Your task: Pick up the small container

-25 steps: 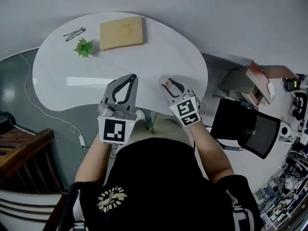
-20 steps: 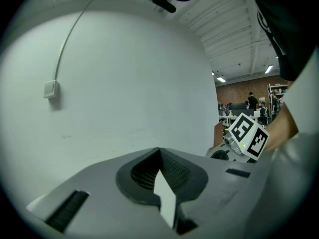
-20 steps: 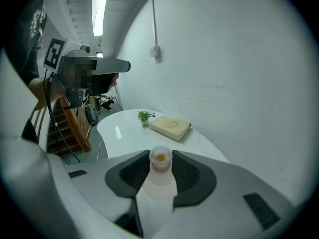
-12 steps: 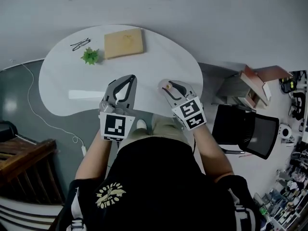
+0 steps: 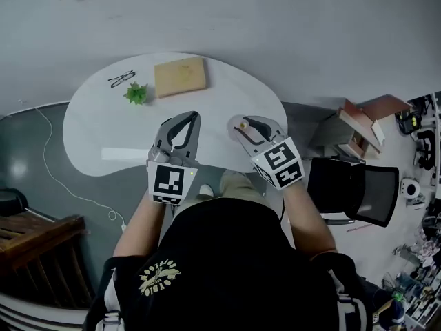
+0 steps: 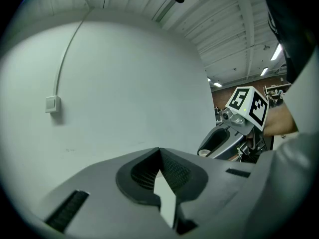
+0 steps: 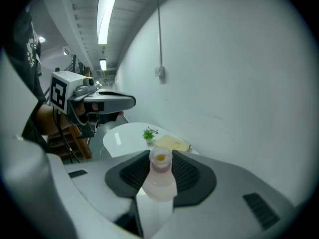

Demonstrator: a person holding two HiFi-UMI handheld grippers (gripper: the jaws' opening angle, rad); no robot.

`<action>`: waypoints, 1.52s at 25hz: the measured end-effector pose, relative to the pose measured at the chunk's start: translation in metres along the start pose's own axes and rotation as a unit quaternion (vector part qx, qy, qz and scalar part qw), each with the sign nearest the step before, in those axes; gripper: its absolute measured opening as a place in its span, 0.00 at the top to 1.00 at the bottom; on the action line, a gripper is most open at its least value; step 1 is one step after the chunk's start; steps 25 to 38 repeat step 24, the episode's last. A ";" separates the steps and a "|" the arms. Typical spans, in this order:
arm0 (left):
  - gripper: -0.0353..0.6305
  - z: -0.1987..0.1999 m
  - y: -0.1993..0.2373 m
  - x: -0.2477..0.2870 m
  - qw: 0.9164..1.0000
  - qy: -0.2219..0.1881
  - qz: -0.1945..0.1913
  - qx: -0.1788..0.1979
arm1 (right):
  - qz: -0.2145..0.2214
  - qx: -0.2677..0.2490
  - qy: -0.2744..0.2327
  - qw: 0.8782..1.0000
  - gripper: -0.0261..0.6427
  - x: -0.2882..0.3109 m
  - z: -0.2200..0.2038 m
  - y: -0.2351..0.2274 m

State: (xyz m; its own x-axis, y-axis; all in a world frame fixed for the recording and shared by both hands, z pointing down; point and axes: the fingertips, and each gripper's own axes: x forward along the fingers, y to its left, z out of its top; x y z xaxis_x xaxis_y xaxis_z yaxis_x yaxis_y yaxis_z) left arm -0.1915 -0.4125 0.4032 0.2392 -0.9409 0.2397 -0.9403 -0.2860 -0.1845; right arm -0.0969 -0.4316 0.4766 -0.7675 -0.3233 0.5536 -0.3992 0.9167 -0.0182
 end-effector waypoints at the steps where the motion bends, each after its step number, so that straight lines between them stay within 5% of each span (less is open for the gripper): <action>1: 0.93 0.003 -0.001 -0.002 1.000 -0.003 -0.001 0.001 | -0.001 0.002 -0.004 1.000 0.73 -0.004 0.005 0.002; 20: 0.93 0.028 -0.032 -0.011 0.998 -0.038 -0.053 0.007 | -0.033 0.015 -0.032 0.999 0.73 -0.043 0.027 0.012; 38: 0.93 0.029 -0.035 -0.003 0.998 -0.038 -0.057 0.009 | -0.033 0.026 -0.035 0.999 0.73 -0.043 0.024 0.004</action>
